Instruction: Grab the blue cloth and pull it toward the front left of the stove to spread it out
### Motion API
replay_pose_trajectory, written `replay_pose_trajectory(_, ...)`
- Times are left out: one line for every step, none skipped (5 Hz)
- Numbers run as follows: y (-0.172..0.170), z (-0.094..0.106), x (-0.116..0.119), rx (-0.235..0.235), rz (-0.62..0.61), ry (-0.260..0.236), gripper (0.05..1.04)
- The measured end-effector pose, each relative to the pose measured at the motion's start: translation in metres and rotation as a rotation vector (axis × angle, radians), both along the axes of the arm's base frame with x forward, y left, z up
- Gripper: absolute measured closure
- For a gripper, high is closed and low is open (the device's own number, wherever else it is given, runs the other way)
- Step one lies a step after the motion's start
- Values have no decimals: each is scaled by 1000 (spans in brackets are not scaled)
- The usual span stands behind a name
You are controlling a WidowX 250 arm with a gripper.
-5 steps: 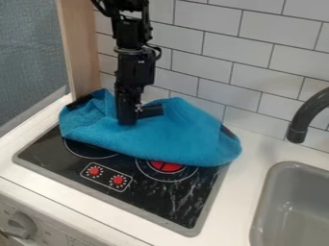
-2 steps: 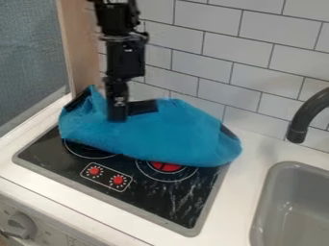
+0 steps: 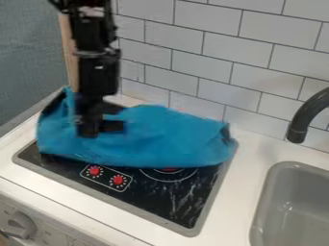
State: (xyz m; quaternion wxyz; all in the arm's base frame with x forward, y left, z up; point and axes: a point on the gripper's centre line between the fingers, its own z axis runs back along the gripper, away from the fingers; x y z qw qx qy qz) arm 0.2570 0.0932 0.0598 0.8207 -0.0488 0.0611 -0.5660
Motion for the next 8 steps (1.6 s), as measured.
replay_pose_trajectory(3,-14,-13,1,-151,31,1030)
replay_pose_trajectory(-3,-36,-31,68,-271,94,1030)
replay_pose_trajectory(-6,-42,-31,132,-335,104,1004)
replay_pose_trajectory(-6,-44,-30,154,-327,128,851)
replay_pose_trajectory(-9,-44,-31,138,-310,129,701)
replay_pose_trajectory(-11,-41,-32,83,-273,134,547)
replay_pose_trajectory(-14,-37,-31,55,-228,142,311)
replay_pose_trajectory(-17,-26,-30,34,-209,138,83)
